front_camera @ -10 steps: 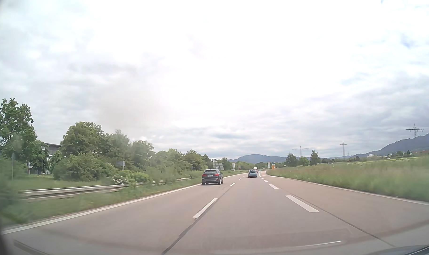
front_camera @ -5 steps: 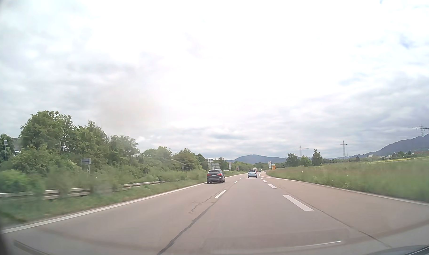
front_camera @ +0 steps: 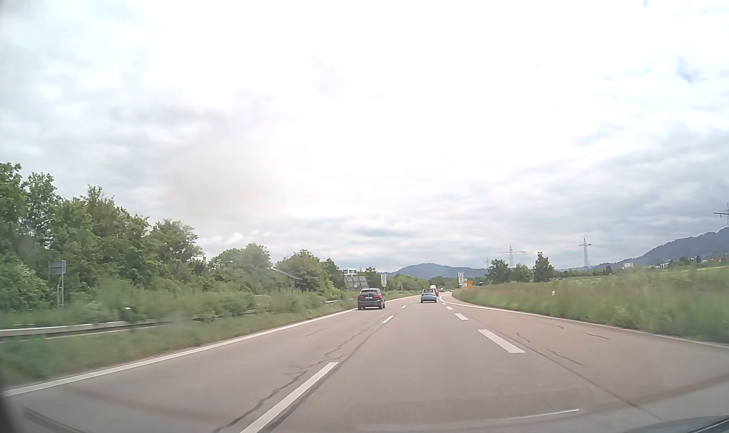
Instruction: Follow the waypoints while adhering to traffic rules and regulations
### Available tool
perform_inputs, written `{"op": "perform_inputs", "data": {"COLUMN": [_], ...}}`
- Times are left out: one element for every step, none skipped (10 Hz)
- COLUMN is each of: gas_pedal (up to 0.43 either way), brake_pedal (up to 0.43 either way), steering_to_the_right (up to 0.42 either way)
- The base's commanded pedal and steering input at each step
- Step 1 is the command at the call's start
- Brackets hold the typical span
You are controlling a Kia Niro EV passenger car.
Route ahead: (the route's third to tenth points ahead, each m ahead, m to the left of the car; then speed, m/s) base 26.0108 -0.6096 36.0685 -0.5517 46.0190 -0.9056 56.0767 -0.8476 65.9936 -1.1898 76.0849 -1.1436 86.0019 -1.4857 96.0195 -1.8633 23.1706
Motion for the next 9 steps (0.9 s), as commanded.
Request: {"op": "perform_inputs", "data": {"gas_pedal": [0.209, 0.209, 0.209, 0.197, 0.197, 0.197, 0.189, 0.189, 0.177], "brake_pedal": [0.000, 0.000, 0.000, 0.000, 0.000, 0.000, 0.000, 0.000, 0.000], "steering_to_the_right": [0.003, 0.002, 0.002, 0.002, 0.002, 0.004, 0.004, 0.004, 0.004]}}
